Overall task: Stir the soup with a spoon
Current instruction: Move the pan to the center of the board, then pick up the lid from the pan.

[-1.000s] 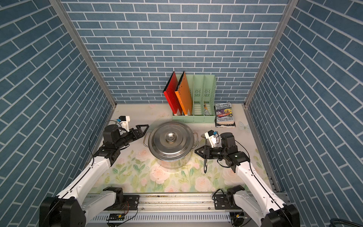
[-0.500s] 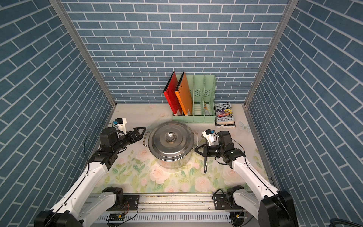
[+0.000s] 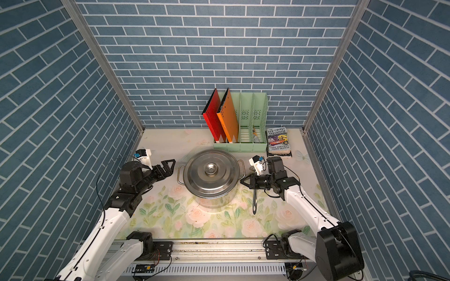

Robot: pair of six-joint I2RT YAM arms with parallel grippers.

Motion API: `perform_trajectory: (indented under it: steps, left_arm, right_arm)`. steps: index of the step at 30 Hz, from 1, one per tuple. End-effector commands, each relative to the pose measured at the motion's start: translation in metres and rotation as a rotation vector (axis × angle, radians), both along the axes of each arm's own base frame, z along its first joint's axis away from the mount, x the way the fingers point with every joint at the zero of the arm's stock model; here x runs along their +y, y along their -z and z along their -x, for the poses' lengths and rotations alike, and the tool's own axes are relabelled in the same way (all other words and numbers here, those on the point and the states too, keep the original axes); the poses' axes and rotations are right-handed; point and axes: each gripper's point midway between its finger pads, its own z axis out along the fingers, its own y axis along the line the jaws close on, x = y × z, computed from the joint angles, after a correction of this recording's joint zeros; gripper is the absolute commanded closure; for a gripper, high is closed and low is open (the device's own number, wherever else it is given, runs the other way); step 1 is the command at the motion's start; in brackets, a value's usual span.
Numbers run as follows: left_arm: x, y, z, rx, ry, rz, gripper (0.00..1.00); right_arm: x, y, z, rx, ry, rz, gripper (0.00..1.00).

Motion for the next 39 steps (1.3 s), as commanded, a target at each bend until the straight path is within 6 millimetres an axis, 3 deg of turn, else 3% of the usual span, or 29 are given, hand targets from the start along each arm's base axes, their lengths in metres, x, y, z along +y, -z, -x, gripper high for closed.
perform_trajectory:
  steps: [1, 8, 12, 15, 19, 22, 25, 27, 29, 31, 39]
  left_arm:
    - [0.003, -0.005, 0.004, -0.003, -0.008, -0.031, 0.00]
    - [0.006, -0.007, 0.007, -0.009, -0.024, -0.030, 0.00]
    - [0.013, -0.013, 0.004, -0.025, -0.064, -0.041, 0.00]
    - [0.016, -0.018, -0.001, -0.034, -0.087, -0.048, 0.00]
    - [0.020, -0.015, -0.007, -0.014, -0.123, -0.032, 0.00]
    - [0.015, -0.007, -0.009, 0.002, -0.110, 0.005, 0.00]
    - [0.007, -0.006, -0.009, 0.005, -0.069, 0.025, 0.00]
    - [0.007, -0.008, -0.007, 0.005, -0.065, 0.018, 0.00]
    - [0.011, -0.011, -0.004, -0.007, -0.078, 0.000, 0.00]
    - [0.015, -0.013, -0.001, -0.018, -0.091, -0.019, 0.00]
    - [0.024, -0.011, 0.008, -0.024, -0.123, -0.062, 0.00]
  right_arm:
    - [-0.007, -0.006, -0.015, -0.070, 0.021, 0.044, 0.96]
    - [-0.025, -0.004, -0.020, -0.108, 0.067, 0.165, 0.82]
    - [-0.045, -0.013, -0.008, -0.191, 0.101, 0.255, 0.61]
    - [-0.052, -0.036, 0.003, -0.298, 0.093, 0.271, 0.43]
    - [-0.050, -0.084, 0.005, -0.500, 0.086, 0.247, 0.29]
    - [-0.031, -0.115, 0.000, -0.662, 0.056, 0.214, 0.21]
    - [0.008, -0.133, -0.003, -0.826, -0.028, 0.215, 0.14]
    - [0.039, -0.138, -0.003, -0.923, -0.099, 0.239, 0.01]
    - [0.071, -0.133, -0.002, -1.022, -0.175, 0.268, 0.00]
    - [0.091, -0.128, -0.003, -1.092, -0.203, 0.271, 0.00]
    - [0.136, -0.111, -0.011, -1.188, -0.240, 0.137, 0.00]
